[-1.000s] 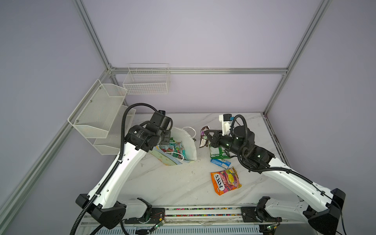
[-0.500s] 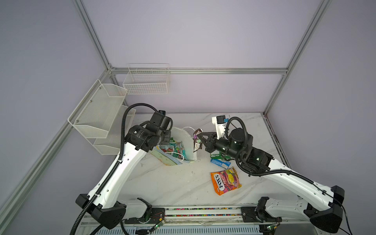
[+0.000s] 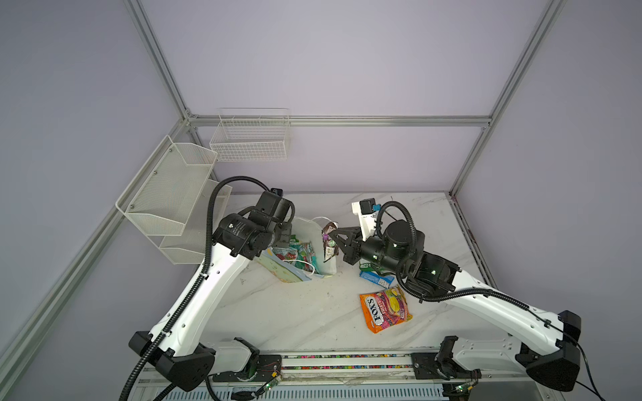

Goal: Place the snacks into the paper bag
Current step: 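Carry the chocolate bar over the bag's opening beside the left gripper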

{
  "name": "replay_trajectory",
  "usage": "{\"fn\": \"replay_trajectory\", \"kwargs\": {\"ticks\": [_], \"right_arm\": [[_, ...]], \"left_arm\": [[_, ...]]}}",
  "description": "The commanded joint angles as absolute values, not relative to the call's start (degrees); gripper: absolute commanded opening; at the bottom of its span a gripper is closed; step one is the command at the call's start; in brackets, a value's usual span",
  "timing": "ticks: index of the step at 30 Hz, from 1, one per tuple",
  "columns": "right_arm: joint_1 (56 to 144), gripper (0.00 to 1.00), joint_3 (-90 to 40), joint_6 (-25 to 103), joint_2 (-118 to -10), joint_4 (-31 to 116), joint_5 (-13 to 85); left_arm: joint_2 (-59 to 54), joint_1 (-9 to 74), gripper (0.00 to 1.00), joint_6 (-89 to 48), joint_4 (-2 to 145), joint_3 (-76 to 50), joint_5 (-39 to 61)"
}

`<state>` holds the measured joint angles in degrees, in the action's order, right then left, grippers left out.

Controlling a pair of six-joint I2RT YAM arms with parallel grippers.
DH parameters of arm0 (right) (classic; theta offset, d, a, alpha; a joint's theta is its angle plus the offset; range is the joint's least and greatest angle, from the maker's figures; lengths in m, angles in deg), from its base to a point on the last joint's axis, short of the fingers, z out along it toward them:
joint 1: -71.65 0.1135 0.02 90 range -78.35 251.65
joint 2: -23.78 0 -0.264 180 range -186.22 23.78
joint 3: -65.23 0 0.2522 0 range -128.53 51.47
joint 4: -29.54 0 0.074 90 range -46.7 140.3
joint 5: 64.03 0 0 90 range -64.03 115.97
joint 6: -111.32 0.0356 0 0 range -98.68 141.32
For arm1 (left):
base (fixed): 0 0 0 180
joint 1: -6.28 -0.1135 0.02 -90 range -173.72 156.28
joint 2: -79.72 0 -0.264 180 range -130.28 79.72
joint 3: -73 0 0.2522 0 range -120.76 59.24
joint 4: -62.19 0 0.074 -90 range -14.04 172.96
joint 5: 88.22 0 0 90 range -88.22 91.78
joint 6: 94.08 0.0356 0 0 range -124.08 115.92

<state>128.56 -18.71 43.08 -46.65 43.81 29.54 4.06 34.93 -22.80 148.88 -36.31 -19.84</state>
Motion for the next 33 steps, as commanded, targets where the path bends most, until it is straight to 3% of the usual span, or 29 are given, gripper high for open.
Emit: {"fn": "replay_trajectory", "kwargs": {"ticks": [1, 33], "right_arm": [[129.1, 0.00, -21.3, 41.5, -47.6, 40.8, 29.0], [130.4, 0.00, -24.8, 38.8, -53.7, 41.4, 28.0]], "left_arm": [[5.9, 35.1, 0.00, -23.1, 147.7, -37.3, -19.3], [4.9, 35.1, 0.00, -23.2, 147.6, -38.8, -18.1]]}}
